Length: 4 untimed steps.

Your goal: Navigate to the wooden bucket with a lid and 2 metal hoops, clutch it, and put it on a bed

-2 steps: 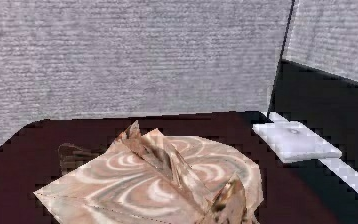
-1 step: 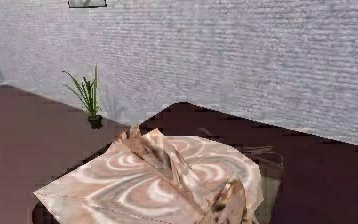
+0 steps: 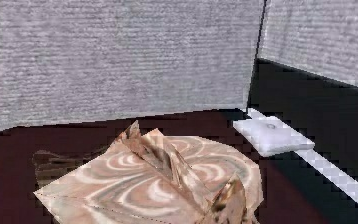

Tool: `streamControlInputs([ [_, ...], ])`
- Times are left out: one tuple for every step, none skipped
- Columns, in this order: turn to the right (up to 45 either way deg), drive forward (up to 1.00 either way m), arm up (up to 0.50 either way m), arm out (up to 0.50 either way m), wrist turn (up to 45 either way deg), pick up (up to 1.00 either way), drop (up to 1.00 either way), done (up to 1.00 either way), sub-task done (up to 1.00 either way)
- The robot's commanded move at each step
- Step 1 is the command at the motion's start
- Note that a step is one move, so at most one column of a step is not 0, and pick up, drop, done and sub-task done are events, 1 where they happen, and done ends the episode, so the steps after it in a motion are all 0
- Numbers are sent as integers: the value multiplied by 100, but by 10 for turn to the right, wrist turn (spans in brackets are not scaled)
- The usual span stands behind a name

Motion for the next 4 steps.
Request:
streamControlInputs([
  [210,0,0,0,0,0,0,0,0],
  [-450,0,0,0,0,0,0,0,0],
  [-180,0,0,0,0,0,0,0,0],
  [450,0,0,0,0,0,0,0,0],
])
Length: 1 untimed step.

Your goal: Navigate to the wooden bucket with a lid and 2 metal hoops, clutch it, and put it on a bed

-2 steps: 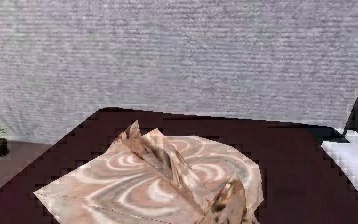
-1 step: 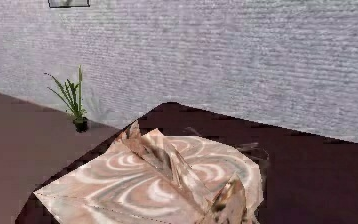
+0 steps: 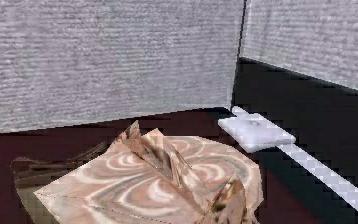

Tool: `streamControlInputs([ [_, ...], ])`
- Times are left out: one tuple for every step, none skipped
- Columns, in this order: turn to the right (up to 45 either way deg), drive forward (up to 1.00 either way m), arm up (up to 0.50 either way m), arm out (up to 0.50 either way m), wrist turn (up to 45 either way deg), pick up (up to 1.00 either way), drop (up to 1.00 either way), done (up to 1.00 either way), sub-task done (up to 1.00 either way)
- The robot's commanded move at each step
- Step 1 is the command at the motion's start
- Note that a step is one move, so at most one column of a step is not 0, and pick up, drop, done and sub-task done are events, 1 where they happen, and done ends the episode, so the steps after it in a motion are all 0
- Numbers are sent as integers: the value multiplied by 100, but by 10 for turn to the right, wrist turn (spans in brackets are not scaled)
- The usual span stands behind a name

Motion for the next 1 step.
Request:
streamControlInputs([
  [210,0,0,0,0,0,0,0,0],
])
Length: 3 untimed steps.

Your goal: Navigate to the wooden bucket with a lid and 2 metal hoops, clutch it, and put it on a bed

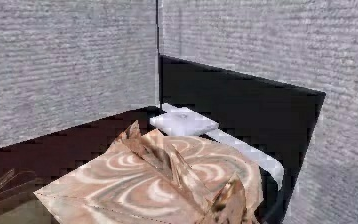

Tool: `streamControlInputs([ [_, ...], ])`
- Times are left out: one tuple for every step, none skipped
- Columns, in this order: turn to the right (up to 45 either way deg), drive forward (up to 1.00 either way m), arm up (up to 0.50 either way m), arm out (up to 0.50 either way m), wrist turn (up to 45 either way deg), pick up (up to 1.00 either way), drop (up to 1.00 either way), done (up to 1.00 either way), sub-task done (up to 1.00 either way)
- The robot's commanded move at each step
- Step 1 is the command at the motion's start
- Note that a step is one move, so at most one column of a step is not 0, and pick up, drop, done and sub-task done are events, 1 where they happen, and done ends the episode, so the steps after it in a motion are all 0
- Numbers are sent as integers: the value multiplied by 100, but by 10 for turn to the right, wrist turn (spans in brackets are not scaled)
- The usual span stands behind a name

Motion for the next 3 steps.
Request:
streamControlInputs([
  [420,0,0,0,0,0,0,0,0],
  [0,15,0,0,0,0,0,0,0],
  [-450,0,0,0,0,0,0,0,0],
])
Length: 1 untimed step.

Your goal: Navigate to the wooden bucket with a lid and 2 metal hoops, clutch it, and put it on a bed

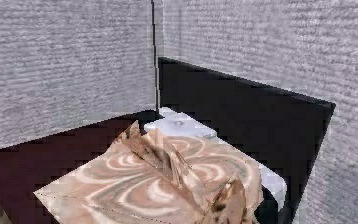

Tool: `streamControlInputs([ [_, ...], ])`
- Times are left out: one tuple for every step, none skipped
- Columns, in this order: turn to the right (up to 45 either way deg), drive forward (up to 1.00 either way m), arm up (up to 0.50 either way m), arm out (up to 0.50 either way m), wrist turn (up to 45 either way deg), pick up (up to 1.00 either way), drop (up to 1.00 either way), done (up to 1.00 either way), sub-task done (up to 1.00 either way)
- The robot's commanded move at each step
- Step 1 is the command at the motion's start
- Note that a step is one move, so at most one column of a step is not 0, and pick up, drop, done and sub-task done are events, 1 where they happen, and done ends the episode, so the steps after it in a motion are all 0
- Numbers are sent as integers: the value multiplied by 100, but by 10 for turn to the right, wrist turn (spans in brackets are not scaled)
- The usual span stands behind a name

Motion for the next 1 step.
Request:
streamControlInputs([
  [-450,0,0,0,0,0,0,0,0],
])
